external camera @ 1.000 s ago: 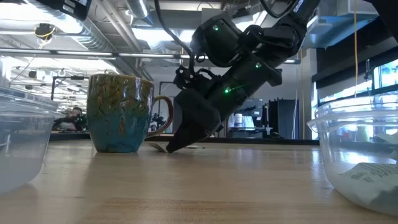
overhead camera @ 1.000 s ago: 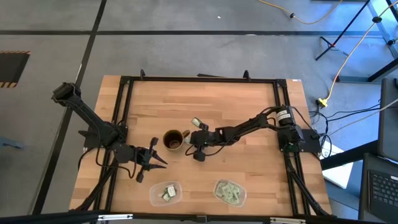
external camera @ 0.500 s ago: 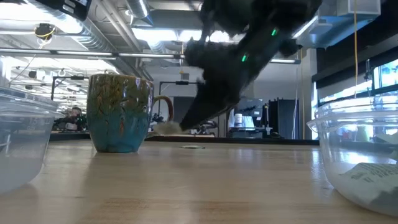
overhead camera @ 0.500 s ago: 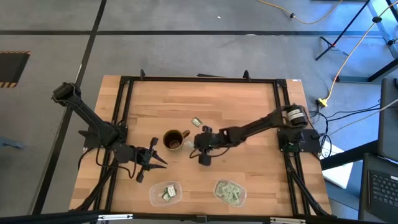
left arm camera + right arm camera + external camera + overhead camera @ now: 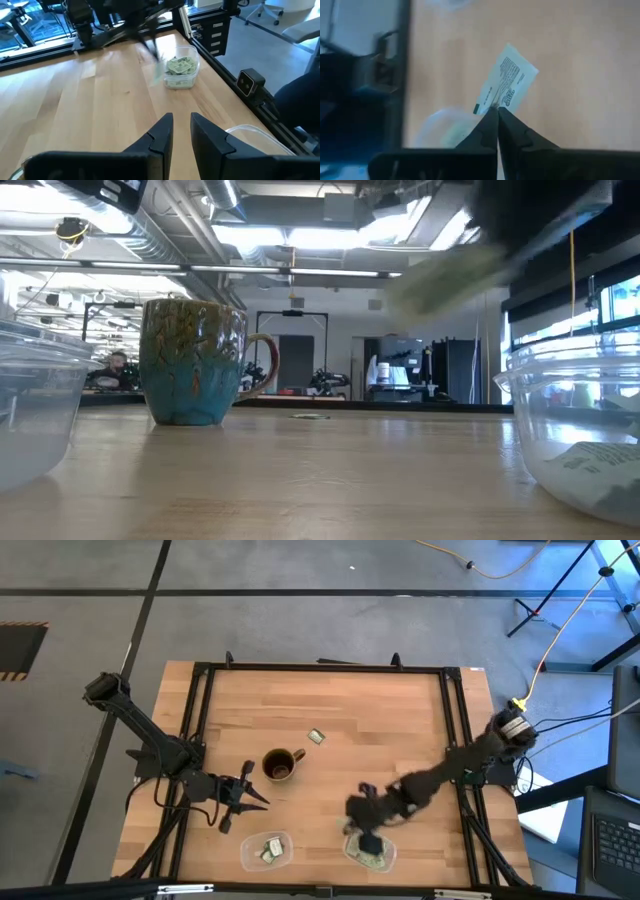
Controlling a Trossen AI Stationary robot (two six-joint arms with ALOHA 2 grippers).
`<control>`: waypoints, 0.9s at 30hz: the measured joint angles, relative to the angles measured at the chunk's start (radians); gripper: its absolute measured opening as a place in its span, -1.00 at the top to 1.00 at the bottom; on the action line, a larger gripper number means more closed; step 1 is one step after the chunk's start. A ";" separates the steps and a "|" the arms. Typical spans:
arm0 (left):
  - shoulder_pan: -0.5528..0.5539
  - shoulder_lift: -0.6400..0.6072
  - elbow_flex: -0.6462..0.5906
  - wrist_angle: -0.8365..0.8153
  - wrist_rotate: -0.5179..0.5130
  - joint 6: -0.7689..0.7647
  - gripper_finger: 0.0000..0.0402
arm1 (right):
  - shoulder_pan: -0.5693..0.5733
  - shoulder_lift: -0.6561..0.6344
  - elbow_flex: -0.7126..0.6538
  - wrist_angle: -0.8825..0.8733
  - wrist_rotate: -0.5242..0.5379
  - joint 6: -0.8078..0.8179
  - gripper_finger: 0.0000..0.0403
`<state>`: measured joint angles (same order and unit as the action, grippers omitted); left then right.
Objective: Pick and place items into bin
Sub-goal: Put the white stevia packet into the right transparent bin
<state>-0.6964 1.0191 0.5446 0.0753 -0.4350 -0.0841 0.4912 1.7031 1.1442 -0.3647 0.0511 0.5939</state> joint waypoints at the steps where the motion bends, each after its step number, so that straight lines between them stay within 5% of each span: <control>1: 0.000 0.000 0.000 0.000 -0.001 0.000 0.70 | 0.031 -0.001 0.000 -0.001 -0.002 0.037 0.99; 6: 0.000 0.000 0.000 0.000 -0.013 0.012 0.70 | 0.164 0.013 0.000 -0.069 0.031 0.233 0.99; 11: 0.000 0.000 0.000 0.004 -0.018 0.057 0.70 | 0.258 0.015 -0.006 -0.145 0.170 0.390 0.98; 27: 0.000 0.000 0.000 0.003 -0.018 0.053 0.70 | 0.307 0.064 -0.006 -0.120 0.237 0.402 0.98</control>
<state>-0.6960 1.0191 0.5446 0.0786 -0.4534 -0.0307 0.7985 1.7674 1.1378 -0.4843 0.2878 0.9958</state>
